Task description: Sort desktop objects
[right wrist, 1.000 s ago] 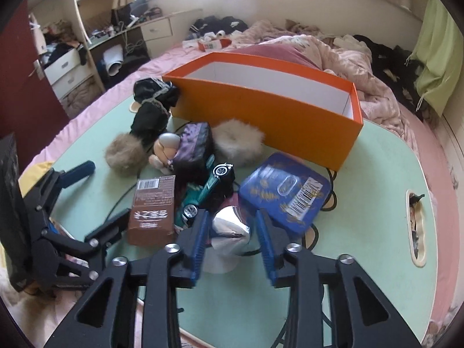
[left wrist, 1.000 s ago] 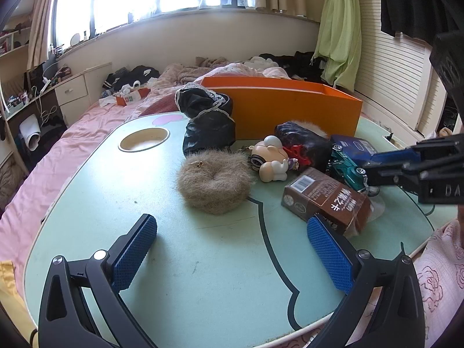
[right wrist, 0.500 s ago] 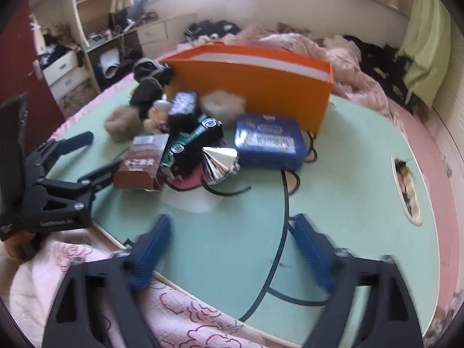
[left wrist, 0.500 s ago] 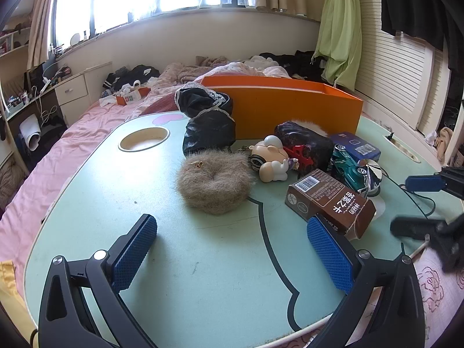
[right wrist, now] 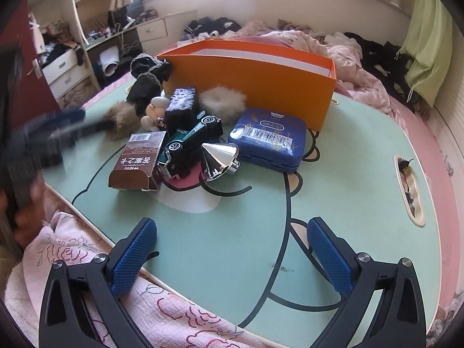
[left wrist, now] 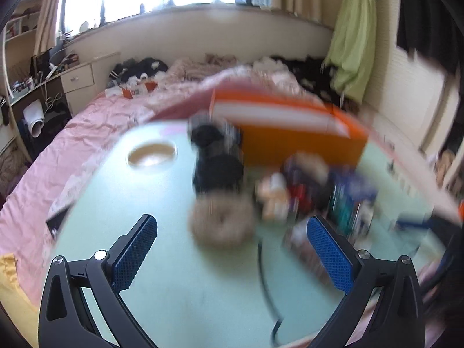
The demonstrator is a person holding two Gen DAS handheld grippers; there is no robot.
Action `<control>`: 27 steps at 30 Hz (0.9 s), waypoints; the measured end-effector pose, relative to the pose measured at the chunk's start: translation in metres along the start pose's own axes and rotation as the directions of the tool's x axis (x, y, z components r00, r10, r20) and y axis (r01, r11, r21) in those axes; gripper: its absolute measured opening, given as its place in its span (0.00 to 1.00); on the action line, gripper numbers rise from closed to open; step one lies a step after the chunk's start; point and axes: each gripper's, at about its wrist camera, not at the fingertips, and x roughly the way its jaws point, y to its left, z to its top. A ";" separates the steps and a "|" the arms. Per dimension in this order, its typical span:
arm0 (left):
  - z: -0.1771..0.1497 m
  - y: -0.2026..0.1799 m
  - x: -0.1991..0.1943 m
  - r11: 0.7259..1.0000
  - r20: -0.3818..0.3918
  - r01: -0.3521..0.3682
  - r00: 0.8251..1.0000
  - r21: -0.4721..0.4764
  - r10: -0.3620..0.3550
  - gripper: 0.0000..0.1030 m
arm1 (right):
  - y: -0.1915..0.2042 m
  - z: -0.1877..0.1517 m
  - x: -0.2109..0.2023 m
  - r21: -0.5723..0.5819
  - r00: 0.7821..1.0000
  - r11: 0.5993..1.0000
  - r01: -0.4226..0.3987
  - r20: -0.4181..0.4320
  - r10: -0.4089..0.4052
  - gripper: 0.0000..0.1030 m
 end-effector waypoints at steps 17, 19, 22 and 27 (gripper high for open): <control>0.129 -0.047 0.097 0.992 -0.118 -0.099 0.987 0.075 0.108 1.00 | -0.001 0.001 0.001 0.002 1.000 1.000 -0.001 0.004 0.001 1.00; 0.130 -0.046 0.106 0.997 -0.152 -0.058 0.986 0.055 0.065 1.00 | -0.001 0.001 0.000 0.002 1.000 1.000 0.000 0.004 0.000 1.00; 0.132 -0.047 0.113 0.999 -0.179 -0.037 0.983 0.025 0.041 1.00 | -0.001 0.001 0.000 0.002 1.000 1.000 0.000 0.004 0.000 1.00; 0.134 -0.051 0.113 0.999 -0.174 -0.043 0.984 0.030 0.048 1.00 | -0.001 0.001 0.001 0.004 1.000 1.000 0.000 0.005 0.000 1.00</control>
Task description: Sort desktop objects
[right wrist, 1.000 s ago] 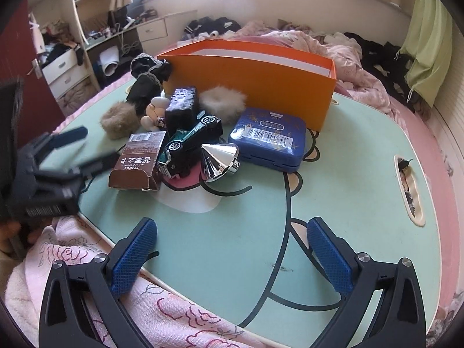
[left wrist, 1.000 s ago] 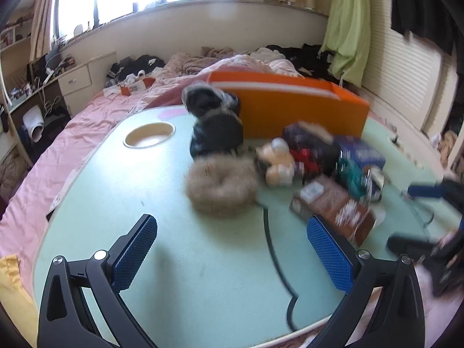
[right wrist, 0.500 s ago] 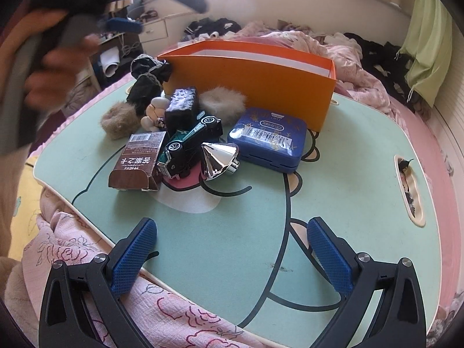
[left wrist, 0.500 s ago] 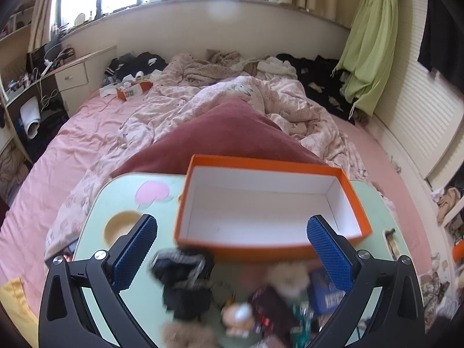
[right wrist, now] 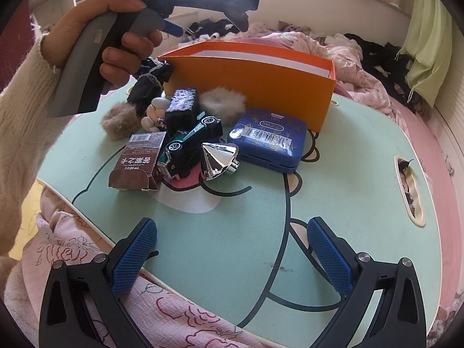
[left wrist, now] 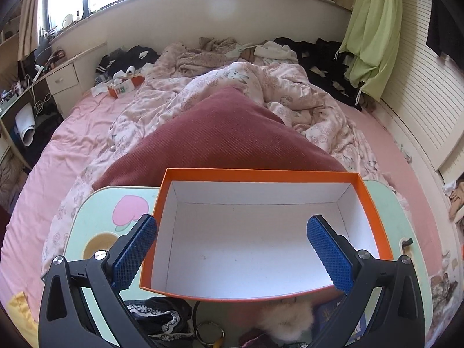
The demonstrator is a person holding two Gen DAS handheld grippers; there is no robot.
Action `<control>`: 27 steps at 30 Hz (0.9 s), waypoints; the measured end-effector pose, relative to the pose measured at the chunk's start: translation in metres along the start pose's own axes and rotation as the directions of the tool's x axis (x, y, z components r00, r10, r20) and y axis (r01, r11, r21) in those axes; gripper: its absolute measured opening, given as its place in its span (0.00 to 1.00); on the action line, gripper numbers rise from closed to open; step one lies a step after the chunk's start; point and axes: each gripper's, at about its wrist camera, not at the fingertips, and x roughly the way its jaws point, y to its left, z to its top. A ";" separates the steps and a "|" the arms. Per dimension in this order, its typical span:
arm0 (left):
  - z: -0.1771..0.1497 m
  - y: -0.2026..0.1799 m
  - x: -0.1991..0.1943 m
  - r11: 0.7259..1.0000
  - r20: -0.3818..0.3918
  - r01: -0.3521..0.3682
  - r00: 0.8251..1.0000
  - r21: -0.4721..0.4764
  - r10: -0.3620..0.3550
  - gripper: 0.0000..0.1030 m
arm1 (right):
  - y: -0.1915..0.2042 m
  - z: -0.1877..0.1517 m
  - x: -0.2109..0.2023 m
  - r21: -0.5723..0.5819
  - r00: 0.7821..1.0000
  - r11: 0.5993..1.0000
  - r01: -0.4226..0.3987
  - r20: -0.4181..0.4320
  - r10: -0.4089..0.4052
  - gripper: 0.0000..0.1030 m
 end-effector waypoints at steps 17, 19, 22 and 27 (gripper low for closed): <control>-0.002 -0.068 -0.012 0.976 -0.064 0.192 0.980 0.102 -0.186 1.00 | 0.000 -0.001 0.000 0.002 1.000 1.000 0.001 0.002 -0.001 1.00; -0.005 -0.075 -0.012 0.972 -0.072 0.204 0.978 0.113 -0.196 1.00 | 0.000 -0.001 0.000 0.002 1.000 1.000 0.001 0.001 -0.001 1.00; -0.007 -0.082 -0.012 0.969 -0.082 0.209 0.977 0.131 -0.199 1.00 | 0.000 -0.001 0.000 0.003 1.000 1.000 0.002 0.001 -0.002 1.00; -0.008 -0.088 -0.010 0.967 -0.093 0.210 0.976 0.144 -0.198 1.00 | 0.000 -0.001 0.000 0.003 1.000 1.000 0.002 0.002 -0.002 1.00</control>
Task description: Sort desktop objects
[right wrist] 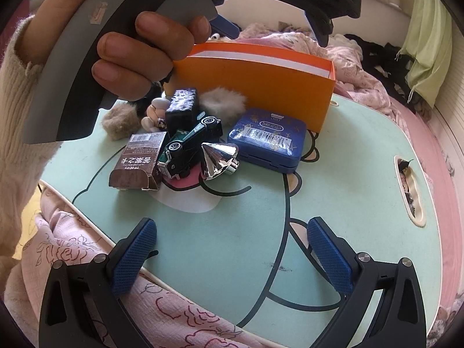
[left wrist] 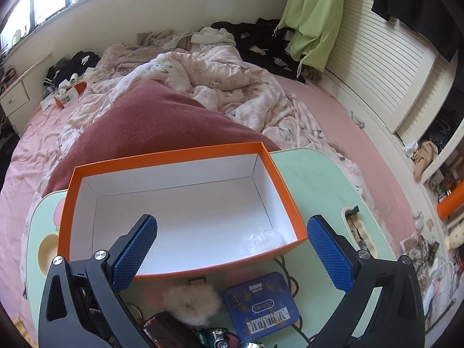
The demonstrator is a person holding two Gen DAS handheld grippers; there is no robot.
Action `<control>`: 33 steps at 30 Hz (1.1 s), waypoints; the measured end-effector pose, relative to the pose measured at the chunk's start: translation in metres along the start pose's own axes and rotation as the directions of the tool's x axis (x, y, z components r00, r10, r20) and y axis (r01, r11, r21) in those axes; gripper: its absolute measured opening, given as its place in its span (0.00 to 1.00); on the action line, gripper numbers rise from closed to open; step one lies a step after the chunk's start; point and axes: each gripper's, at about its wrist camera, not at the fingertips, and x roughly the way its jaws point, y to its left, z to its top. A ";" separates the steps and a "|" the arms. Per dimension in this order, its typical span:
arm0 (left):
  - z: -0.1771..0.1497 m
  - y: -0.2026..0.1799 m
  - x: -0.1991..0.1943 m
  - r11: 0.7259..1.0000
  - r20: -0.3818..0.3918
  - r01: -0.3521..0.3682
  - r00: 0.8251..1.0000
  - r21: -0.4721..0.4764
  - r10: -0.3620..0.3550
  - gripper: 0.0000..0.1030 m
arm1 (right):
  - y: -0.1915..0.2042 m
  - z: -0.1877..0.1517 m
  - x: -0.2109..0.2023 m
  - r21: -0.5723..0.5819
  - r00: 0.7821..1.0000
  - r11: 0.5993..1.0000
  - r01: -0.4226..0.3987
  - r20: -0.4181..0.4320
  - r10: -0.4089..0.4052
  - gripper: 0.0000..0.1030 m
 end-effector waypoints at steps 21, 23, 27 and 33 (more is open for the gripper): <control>0.012 0.012 0.082 0.963 -0.400 0.173 0.883 -0.208 -0.245 0.50 | 0.000 0.001 0.001 0.004 1.000 1.000 0.000 0.003 0.000 1.00; 0.007 0.014 0.089 0.964 -0.405 0.168 0.882 -0.206 -0.240 0.46 | 0.000 0.002 0.002 0.004 1.000 1.000 0.000 0.003 0.000 1.00; 0.005 0.016 0.090 0.976 -0.381 0.136 0.904 -0.172 -0.194 0.17 | 0.000 0.001 0.001 0.005 1.000 1.000 0.001 0.004 -0.001 1.00; 0.002 0.024 0.090 0.976 -0.357 0.153 0.913 -0.154 -0.199 0.07 | -0.001 0.003 0.003 0.004 1.000 1.000 0.003 0.004 -0.003 1.00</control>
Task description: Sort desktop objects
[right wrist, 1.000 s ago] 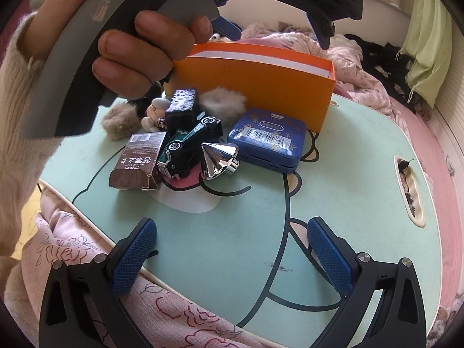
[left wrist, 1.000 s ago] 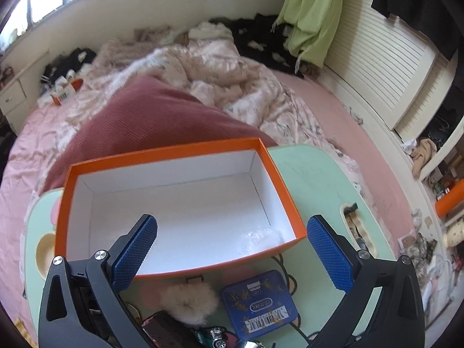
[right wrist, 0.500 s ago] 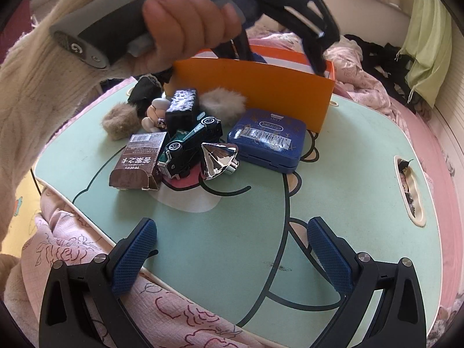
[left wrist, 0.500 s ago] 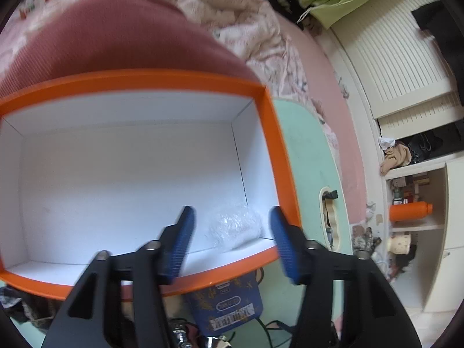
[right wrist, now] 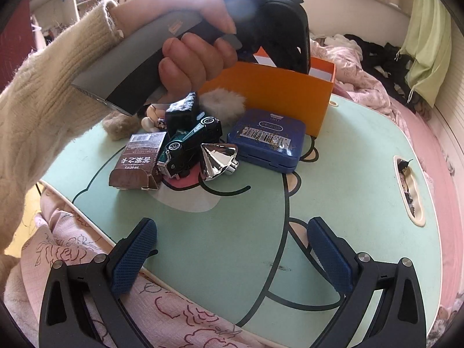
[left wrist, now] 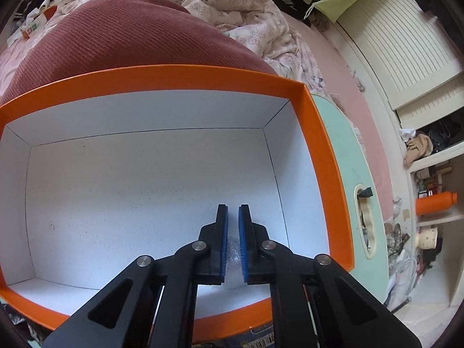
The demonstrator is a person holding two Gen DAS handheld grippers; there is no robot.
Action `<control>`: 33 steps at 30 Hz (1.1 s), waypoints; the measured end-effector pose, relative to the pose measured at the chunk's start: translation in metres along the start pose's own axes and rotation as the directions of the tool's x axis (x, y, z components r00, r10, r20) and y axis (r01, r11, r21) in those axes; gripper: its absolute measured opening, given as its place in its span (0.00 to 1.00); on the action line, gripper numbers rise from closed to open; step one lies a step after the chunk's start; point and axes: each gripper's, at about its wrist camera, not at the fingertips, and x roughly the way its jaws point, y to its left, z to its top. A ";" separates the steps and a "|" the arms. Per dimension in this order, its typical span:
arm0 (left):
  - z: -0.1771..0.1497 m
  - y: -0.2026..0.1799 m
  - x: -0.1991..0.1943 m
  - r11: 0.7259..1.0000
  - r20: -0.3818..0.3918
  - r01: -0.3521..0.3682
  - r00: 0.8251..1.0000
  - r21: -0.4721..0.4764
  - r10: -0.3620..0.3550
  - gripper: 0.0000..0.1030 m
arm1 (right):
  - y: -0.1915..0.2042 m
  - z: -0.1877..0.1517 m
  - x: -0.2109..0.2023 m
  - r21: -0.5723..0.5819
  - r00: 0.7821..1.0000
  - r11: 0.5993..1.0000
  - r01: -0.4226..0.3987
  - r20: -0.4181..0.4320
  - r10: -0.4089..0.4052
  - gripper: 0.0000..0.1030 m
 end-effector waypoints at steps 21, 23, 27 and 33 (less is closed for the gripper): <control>-0.053 0.048 -0.141 0.972 0.272 0.232 0.933 0.039 -0.234 0.12 | 0.001 0.001 0.001 0.002 1.000 1.000 0.002 0.001 -0.002 1.00; -0.043 0.046 -0.121 0.977 0.195 0.215 0.959 -0.016 -0.207 0.36 | 0.001 0.002 0.002 0.003 1.000 1.000 0.001 0.001 -0.001 1.00; -0.015 0.029 -0.073 0.993 0.080 0.116 0.990 -0.025 -0.114 0.47 | 0.000 0.002 0.001 0.004 1.000 1.000 0.002 0.002 -0.002 1.00; 0.008 0.011 -0.015 0.997 -0.119 0.072 0.990 -0.035 -0.076 0.47 | -0.001 0.003 0.002 0.005 1.000 1.000 0.001 0.003 -0.001 1.00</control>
